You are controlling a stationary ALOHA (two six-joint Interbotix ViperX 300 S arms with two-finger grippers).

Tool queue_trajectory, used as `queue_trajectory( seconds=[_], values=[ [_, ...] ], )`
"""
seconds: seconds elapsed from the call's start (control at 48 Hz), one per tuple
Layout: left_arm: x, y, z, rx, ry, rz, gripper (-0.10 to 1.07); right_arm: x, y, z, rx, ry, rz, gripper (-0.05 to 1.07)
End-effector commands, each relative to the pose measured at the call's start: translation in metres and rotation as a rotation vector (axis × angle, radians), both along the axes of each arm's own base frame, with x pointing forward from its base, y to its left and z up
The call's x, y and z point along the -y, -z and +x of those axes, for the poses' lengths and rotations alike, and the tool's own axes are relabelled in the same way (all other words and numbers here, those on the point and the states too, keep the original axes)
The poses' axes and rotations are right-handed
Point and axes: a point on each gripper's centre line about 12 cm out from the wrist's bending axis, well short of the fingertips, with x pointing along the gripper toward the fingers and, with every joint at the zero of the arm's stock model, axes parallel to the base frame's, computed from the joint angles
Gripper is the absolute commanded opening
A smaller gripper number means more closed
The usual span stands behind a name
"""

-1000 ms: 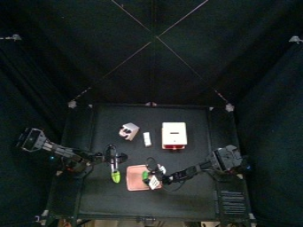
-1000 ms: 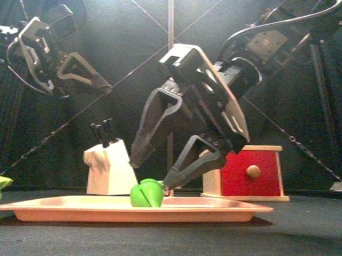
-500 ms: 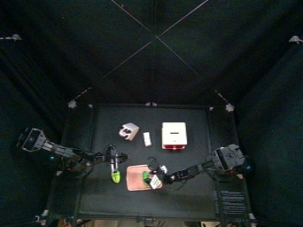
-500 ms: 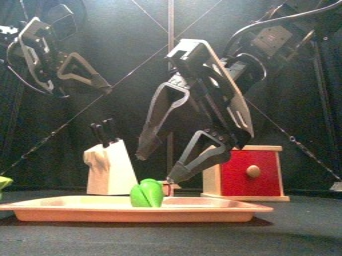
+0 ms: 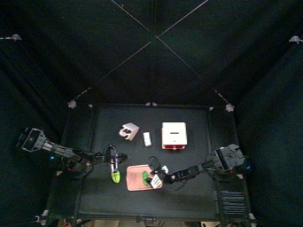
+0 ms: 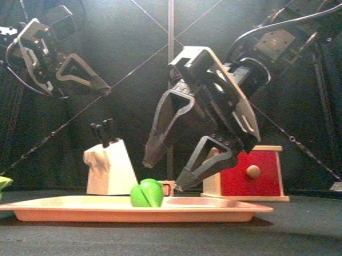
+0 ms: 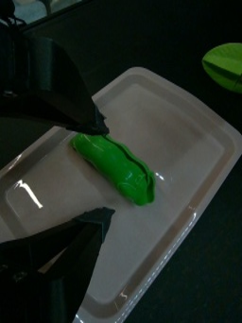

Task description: Put pea on plate

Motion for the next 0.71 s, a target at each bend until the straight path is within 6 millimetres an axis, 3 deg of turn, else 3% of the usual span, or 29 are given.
queue_trajectory(
  seconds=[0.0, 0.688],
  values=[
    [-0.0006, -0.0042, 0.002, 0.016, -0.004, 0.003, 0.38, -0.0004, -0.0249, 0.0046, 0.061, 0.001, 0.014, 0.94],
    [-0.0068, -0.005, 0.0027, 0.018, -0.026, 0.009, 0.38, -0.002, -0.0252, 0.004, 0.057, 0.019, 0.038, 0.94]
  ],
)
